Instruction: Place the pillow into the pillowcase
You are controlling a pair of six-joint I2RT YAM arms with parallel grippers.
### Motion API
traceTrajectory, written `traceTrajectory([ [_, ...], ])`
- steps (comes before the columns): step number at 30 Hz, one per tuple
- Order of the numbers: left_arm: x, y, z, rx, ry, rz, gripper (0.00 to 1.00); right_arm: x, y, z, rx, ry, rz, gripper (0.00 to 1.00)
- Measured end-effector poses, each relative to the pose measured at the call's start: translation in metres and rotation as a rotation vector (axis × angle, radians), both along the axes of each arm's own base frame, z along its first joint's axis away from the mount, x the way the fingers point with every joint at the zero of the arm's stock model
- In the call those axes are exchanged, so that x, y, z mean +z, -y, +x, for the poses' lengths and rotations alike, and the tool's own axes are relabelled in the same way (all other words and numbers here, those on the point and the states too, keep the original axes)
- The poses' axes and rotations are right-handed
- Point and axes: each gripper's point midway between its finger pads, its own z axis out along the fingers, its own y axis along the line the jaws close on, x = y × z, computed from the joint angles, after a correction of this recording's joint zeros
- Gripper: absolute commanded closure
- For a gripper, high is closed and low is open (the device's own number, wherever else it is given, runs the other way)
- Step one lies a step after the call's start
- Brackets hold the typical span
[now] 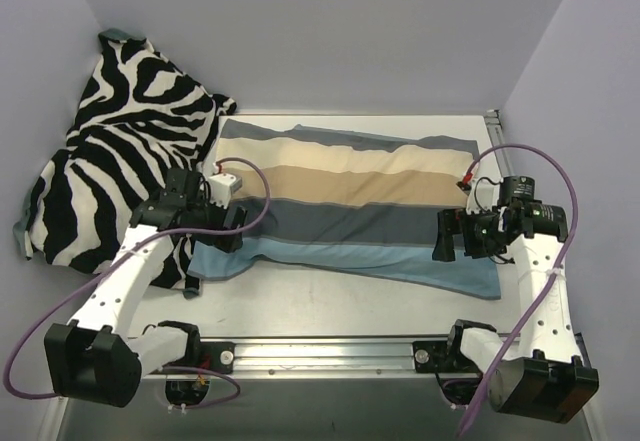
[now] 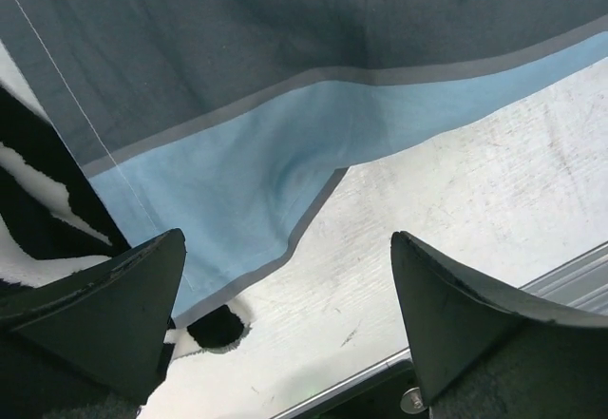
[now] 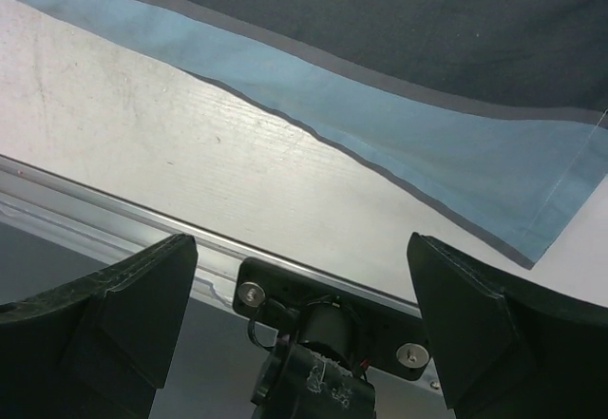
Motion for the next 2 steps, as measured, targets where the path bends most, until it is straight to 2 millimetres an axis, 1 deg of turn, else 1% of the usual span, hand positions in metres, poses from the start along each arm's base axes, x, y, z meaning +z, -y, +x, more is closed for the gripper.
traceTrajectory([
  [2,0.0044,0.0009,0.0002,-0.003,0.020,-0.003,0.03,0.0005,0.0003,0.0009,-0.002,0.005,-0.002,0.00],
])
